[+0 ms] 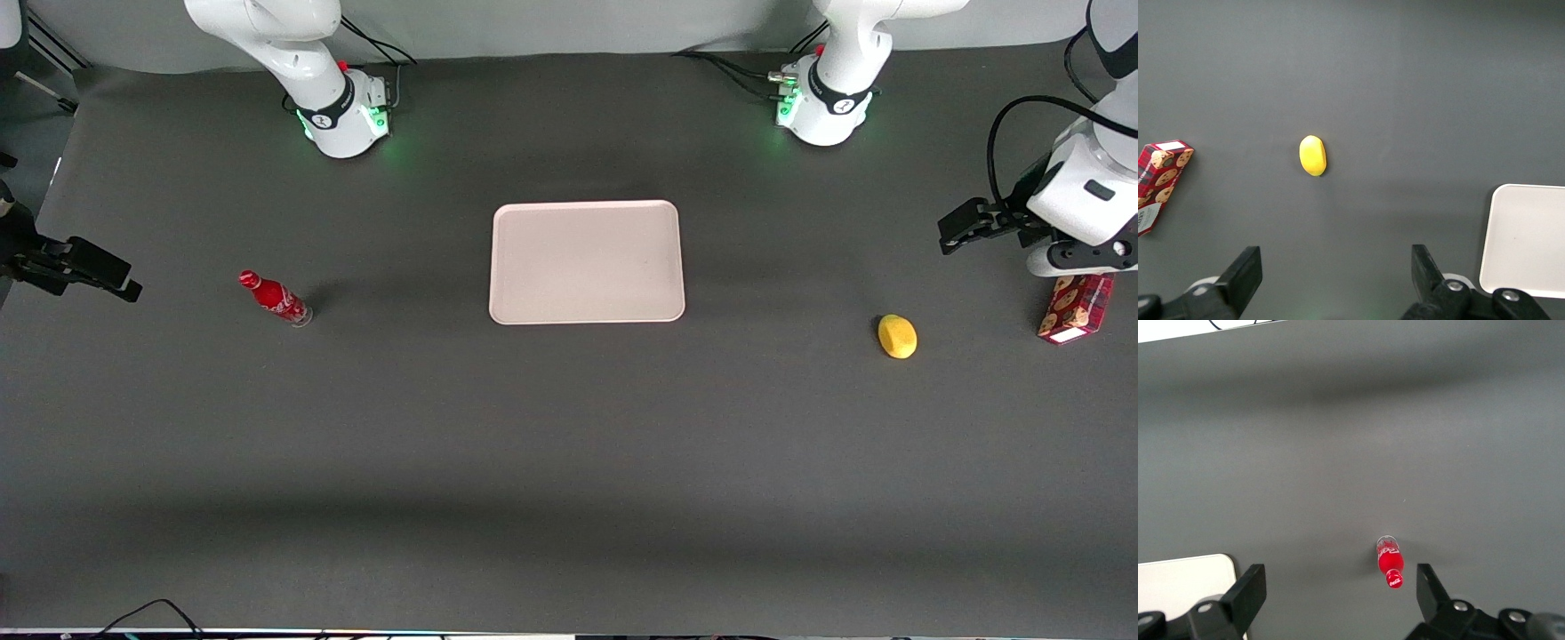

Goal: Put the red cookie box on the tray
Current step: 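Lower the open left gripper toward the red plaid cookie box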

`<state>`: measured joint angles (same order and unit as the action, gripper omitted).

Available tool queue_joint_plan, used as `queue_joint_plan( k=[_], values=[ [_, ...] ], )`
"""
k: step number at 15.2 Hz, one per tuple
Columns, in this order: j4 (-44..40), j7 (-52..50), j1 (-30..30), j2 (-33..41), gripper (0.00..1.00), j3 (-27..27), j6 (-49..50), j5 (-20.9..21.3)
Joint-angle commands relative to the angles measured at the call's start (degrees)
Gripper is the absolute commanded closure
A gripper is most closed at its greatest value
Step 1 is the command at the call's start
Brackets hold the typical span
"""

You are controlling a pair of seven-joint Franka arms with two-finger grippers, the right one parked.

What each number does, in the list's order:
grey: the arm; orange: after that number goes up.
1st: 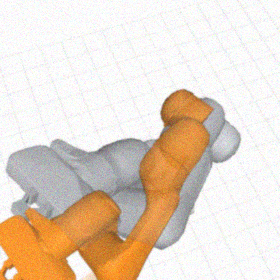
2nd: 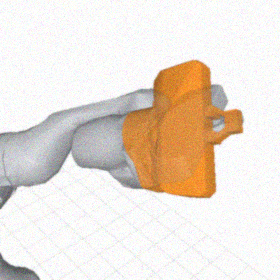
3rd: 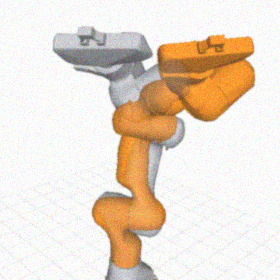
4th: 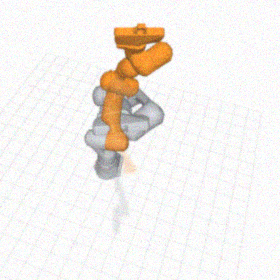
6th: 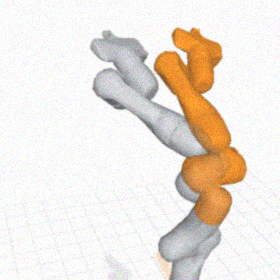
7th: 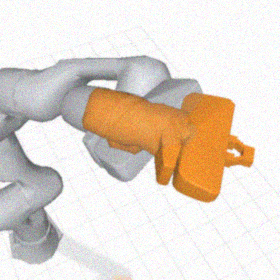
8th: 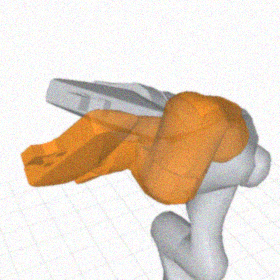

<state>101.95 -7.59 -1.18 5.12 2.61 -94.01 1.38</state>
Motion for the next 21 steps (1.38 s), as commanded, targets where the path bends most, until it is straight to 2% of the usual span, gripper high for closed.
queue_joint_plan(
  k=[1, 5, 8, 14, 17, 21],
  values=[
    [-1.3, 1.0, -0.2, -0.6, 0.0, -0.1, 0.9, -0.2],
    [-1.1, 1.6, -0.2, -0.6, 0.0, -0.2, 1.3, -0.2],
    [-0.6, 9.8, 0.4, -0.6, 0.0, -1.1, 2.4, 0.9],
    [5.0, 27.3, 0.5, -0.6, 0.0, -9.7, 0.9, 6.2],
    [9.7, 35.9, 0.5, -0.5, 0.0, -15.2, -4.8, 6.4],
    [14.9, 49.5, 0.5, -0.6, 0.0, -22.2, -12.5, 9.8]
  ],
)
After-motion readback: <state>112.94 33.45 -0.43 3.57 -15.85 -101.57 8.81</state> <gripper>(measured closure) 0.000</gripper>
